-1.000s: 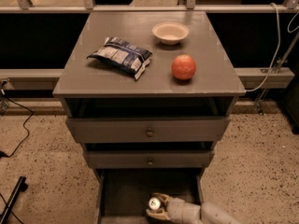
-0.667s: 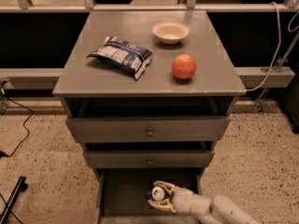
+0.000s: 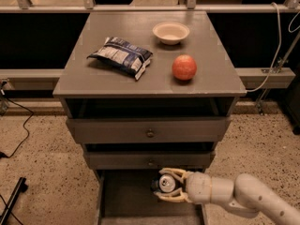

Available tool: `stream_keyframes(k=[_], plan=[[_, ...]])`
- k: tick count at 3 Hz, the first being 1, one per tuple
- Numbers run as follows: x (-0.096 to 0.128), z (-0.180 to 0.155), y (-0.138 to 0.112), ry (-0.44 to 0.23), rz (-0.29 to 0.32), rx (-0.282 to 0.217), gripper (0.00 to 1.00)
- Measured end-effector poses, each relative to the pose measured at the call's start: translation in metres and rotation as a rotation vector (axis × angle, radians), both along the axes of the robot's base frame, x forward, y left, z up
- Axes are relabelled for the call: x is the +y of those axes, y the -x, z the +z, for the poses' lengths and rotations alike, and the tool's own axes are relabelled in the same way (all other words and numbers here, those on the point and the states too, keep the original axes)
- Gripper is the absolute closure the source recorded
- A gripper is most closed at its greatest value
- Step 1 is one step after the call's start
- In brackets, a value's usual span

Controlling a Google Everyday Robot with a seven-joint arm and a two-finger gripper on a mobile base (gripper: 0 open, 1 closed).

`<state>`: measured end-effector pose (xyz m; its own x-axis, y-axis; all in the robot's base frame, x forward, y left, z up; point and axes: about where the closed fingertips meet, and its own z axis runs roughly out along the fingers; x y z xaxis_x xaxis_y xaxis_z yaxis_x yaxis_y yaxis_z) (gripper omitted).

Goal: Pick pepsi can from bottom drawer and place on counter

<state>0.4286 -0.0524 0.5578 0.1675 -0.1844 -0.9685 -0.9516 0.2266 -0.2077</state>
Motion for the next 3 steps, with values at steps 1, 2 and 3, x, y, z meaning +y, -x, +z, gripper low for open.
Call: stream_keyframes(k=[1, 2, 3], plan=[[-0.029, 0.079, 0.006, -0.04, 0.054, -0.015, 1.0], [-0.026, 0.091, 0.024, -0.063, 0.133, -0.015, 1.0], [-0.026, 0.091, 0.024, -0.063, 0.133, -0.015, 1.0]])
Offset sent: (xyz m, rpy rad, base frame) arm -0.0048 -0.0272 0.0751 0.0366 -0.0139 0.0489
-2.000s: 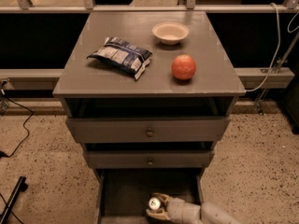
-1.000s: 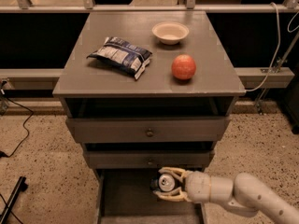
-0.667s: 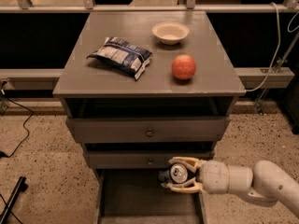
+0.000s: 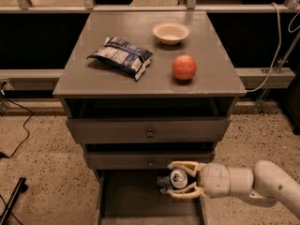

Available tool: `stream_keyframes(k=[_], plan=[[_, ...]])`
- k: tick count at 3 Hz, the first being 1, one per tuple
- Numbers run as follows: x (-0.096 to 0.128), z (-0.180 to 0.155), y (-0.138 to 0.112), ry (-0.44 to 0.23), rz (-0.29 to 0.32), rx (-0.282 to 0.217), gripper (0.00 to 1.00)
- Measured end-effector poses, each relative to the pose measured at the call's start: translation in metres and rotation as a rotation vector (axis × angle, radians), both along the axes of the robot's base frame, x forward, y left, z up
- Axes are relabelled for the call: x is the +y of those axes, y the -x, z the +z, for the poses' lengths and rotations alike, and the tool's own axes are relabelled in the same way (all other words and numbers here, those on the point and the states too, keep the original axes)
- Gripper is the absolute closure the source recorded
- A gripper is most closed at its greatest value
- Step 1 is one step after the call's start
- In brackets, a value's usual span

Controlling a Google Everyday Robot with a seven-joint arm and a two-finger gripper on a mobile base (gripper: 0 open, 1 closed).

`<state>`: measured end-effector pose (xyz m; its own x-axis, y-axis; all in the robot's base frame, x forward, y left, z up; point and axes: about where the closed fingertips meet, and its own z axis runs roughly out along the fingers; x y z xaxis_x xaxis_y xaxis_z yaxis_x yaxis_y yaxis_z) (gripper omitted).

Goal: Pick pepsi can from bottom drawer and place on counter

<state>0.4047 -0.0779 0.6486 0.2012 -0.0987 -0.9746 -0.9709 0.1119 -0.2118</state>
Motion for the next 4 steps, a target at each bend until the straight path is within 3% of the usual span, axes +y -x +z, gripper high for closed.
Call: stream_keyframes(k=[1, 2, 3, 4], plan=[[0.001, 0.02, -0.004, 0.084, -0.002, 0.015, 1.0], [0.01, 0.072, -0.002, 0.204, -0.037, 0.07, 1.0], [0.014, 0.157, -0.01, 0.292, -0.053, 0.053, 1.0], [0.004, 0.224, -0.034, 0.373, -0.077, 0.053, 1.0]])
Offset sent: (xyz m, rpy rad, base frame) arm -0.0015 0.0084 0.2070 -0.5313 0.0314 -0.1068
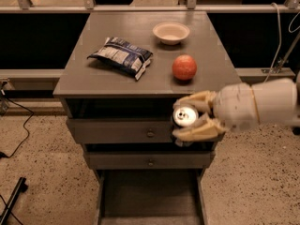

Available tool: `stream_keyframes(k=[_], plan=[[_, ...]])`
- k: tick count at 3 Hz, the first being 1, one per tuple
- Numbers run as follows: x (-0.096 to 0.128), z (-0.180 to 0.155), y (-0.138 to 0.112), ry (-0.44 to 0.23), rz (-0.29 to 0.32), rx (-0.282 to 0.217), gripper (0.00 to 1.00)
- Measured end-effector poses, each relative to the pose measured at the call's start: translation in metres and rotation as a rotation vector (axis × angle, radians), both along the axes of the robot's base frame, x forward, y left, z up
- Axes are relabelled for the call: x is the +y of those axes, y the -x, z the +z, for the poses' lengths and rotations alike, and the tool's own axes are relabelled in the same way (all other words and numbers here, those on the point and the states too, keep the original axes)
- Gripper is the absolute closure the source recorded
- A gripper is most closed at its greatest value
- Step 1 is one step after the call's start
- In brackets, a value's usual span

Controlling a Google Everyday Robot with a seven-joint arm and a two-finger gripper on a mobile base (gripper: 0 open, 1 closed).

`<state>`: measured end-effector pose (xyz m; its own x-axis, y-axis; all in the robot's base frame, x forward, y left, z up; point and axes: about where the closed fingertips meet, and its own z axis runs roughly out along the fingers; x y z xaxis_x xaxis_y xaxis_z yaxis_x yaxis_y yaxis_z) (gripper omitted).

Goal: Pick pepsi can from bottom drawer and place on counter

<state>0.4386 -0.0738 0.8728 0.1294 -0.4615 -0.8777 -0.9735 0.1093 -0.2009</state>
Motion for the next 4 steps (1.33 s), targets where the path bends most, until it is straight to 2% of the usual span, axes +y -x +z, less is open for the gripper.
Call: stream_keyframes(k=[1, 2, 3, 4], plan=[[-0.041, 0.046, -0.04, 0.057, -0.112, 0.045, 1.0], [-0.091, 0.099, -0.073, 0.045, -0.264, -0.001, 1.0], [-0.1, 0.114, -0.078, 0.038, -0.288, -0.029, 1.0], [-0.099, 0.114, -0.078, 0.038, -0.287, -0.028, 1.0]])
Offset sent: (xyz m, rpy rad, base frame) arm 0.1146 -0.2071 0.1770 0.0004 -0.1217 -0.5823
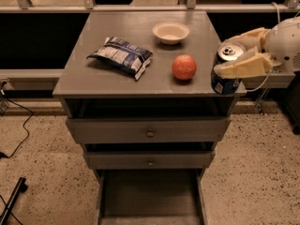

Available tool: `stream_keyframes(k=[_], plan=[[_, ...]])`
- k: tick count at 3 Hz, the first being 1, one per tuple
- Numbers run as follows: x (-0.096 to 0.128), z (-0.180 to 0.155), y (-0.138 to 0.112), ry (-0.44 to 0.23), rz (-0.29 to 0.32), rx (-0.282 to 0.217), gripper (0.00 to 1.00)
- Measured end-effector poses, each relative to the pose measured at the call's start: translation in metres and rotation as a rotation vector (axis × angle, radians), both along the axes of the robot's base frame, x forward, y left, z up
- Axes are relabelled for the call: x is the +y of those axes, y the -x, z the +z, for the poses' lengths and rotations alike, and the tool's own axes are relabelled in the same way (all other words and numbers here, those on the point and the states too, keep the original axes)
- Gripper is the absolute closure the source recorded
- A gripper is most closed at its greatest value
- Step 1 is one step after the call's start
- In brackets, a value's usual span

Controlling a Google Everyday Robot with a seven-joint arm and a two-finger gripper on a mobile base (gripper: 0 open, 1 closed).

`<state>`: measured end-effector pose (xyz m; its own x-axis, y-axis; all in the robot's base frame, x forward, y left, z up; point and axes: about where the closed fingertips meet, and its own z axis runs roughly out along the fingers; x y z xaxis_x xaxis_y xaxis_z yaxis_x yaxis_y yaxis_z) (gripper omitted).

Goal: Pick pepsi can from bottom drawer and place on counter

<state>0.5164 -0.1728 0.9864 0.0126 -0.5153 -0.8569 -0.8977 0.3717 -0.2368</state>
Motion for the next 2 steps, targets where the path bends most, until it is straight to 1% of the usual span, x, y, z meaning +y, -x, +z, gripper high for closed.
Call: stream_keyframes(k=[1, 2], plan=[[0.006, 0.002, -0.021, 0.042, -0.03, 0.04, 1.0], [0.004, -0.002, -0.05, 0.017, -0.112, 0.1, 1.0]])
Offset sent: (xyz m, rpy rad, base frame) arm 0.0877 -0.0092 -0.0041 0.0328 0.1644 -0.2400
